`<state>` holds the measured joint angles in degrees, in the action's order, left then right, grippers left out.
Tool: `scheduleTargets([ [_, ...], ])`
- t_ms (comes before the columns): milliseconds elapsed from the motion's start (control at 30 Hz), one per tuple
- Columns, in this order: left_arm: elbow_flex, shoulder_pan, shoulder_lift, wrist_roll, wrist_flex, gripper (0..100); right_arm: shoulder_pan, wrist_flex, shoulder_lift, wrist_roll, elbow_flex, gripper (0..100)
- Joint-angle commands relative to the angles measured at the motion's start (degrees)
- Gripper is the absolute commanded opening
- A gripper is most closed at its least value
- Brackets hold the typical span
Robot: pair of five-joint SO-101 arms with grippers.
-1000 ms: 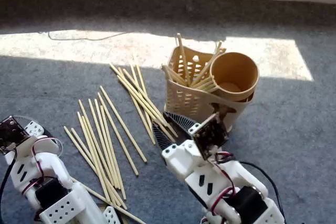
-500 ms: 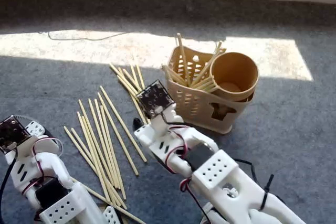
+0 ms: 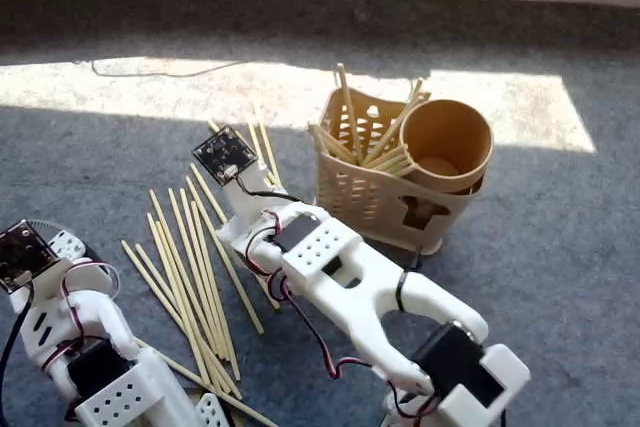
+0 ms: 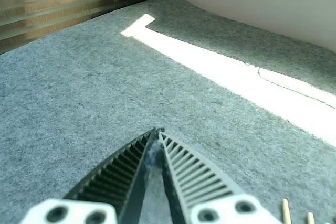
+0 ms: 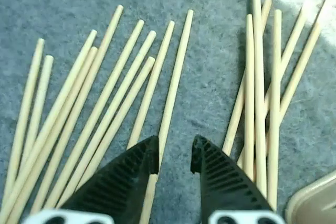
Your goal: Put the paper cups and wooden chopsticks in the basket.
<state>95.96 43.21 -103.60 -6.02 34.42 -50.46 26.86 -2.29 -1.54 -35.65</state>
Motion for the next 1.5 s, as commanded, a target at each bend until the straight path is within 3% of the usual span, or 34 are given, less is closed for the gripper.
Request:
scheduleTargets([
  [0, 1.19, -0.75, -0.40, 0.53, -0.97, 2, -0.66, -1.80, 3.03, -0.53, 3.65, 11.6],
  [467, 1.19, -0.75, -0.40, 0.53, -1.14, 2, -3.38, -1.98, 4.97, -0.62, 3.74, 11.6],
  [733, 1.19, -0.92, -0.40, 0.53, -1.14, 2, -1.80, -1.36, 14.81, -0.79, 11.03, 11.6],
  [1067, 1.19, -1.01, -0.40, 0.53, -0.97, 2, -1.45, 11.91, 15.34, -0.97, 15.08, 3.8],
  [1467, 1.19, -1.01, -0.40, 0.62, -0.88, 2, -1.01, 15.60, 14.90, -3.08, 15.16, 0.5],
])
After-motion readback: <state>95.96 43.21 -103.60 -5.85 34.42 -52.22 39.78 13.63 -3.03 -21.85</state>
